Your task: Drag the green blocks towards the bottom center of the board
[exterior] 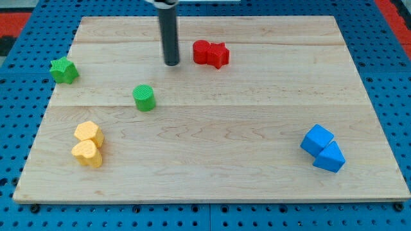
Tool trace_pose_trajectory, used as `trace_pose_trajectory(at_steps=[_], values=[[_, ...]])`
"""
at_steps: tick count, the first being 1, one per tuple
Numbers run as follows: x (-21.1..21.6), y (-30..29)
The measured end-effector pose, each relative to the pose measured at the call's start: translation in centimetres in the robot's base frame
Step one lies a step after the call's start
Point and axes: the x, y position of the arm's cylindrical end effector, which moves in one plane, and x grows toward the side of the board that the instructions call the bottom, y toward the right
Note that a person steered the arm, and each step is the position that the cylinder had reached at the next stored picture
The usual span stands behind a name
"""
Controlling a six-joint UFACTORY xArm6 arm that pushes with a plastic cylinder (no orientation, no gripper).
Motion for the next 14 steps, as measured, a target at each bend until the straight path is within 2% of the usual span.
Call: trace_pose_trajectory(at_steps=[1,2,3,4,5,6,7,9,10,11,12,13,14], values=[[5.0,-3.2],[11.2,-0.5],[11.5,2.5],[10.4,-3.6],[15.1,-3.2],[19.2,2.8],[16.5,3.4],[20.4,5.5],[12.8,4.5],[4.6,-1.2],[-1.7,-9.0],[-4.5,-18.7],[-3.0,-21.5]])
